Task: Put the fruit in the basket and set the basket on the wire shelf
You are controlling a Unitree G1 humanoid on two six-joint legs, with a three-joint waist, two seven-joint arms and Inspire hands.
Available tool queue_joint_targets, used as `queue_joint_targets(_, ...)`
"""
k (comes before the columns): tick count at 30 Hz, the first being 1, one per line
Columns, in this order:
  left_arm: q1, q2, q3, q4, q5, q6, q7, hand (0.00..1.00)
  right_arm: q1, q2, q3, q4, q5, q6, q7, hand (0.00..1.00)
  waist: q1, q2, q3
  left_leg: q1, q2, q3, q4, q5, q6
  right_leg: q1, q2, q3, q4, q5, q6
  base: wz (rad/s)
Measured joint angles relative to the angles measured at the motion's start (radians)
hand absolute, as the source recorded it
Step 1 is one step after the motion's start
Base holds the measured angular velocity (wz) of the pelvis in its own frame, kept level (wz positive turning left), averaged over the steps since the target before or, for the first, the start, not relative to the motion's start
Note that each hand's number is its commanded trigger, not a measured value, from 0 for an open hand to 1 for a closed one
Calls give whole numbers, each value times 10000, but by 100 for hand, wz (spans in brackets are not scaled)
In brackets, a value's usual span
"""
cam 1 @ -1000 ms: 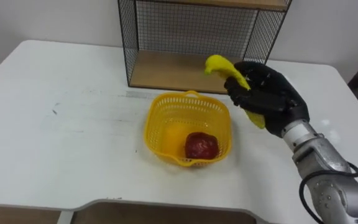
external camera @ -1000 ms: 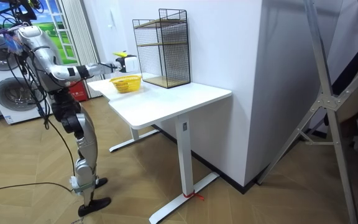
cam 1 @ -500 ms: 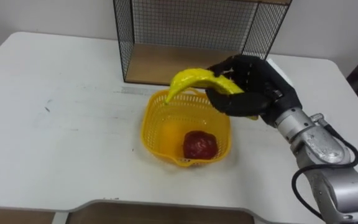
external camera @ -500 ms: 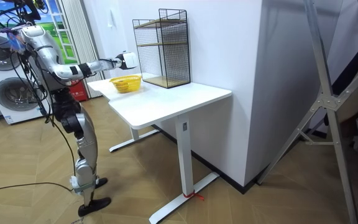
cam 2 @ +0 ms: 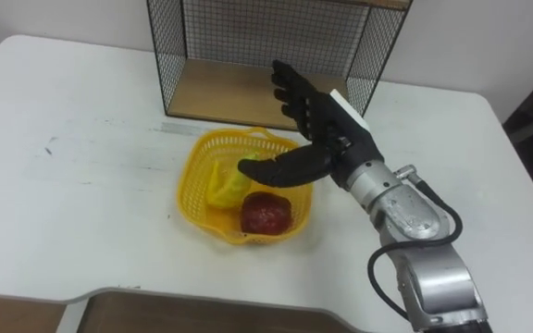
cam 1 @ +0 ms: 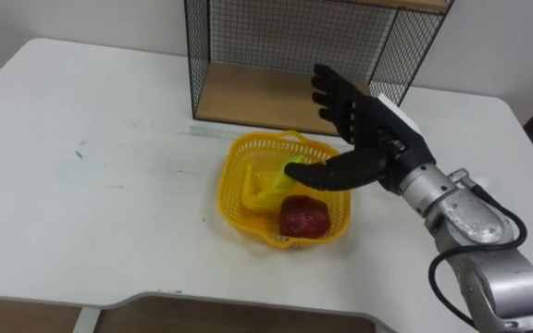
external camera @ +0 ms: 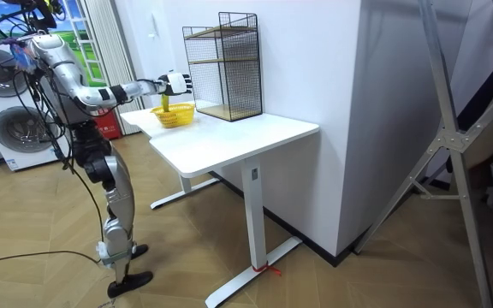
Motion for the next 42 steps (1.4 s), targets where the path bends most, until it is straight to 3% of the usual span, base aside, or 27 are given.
queue_joint_targets(5,-56,7,-14,9,-49,-4,-4,0,0,1,9,-1,-424,0,98,0,2,86,-35,-111,-12,-59,104,0,0,-13,-5,-36,3,2,-1,4)
queue_joint_targets(16,50,126,27,392,-2109,-113,73,0,278,-46,69,25,221,-3,-663,0,-30,64,-18,-122,-11,-111,159,0,1,8,-18,-116,2,3,-2,1)
queue_joint_targets(19,82,136,567,536,-2814,-330,73,0,411,-34,-358,-19,666,-39,-1117,0,-91,142,24,-159,-14,-153,218,-17,14,-9,-25,-156,-1,4,0,5)
queue_joint_targets(25,477,105,2521,-162,-4445,-591,440,0,1118,-28,-1674,-502,1304,-187,-2377,0,-306,535,-59,-118,-19,-255,215,-14,21,116,-112,-250,-8,15,20,5)
queue_joint_targets(27,521,82,3430,-752,-5194,-705,1437,0,1540,-31,-2231,-597,2019,-385,-3128,0,-298,689,-82,-68,-16,-275,197,-15,20,134,-117,-253,-3,15,21,0)
queue_joint_targets(30,766,64,3972,-2430,-5497,-949,2792,0,2007,-33,-2739,-627,2103,-491,-3887,0,-288,765,-85,-81,-14,-300,72,22,11,82,-112,-151,-20,15,20,-1)
queue_joint_targets(34,929,67,4294,-4514,-5513,-1229,4373,0,2563,-33,-2947,-651,2280,-491,-4592,0,-312,846,-109,-24,-24,-264,60,23,13,58,-111,-132,1,15,21,-5)
queue_joint_targets(36,948,65,4482,-5646,-5513,-1603,5489,0,2896,-24,-3160,-710,2241,-493,-4939,0,-286,900,-148,-4,-29,-210,30,25,18,35,-107,-99,-8,15,21,-8)
queue_joint_targets(42,845,-33,4823,-8536,-5218,-1795,7286,0,3484,38,-3637,-712,2144,-537,-5521,0,-303,848,-184,57,-51,-112,-108,40,17,-36,-35,25,-10,13,23,-6)
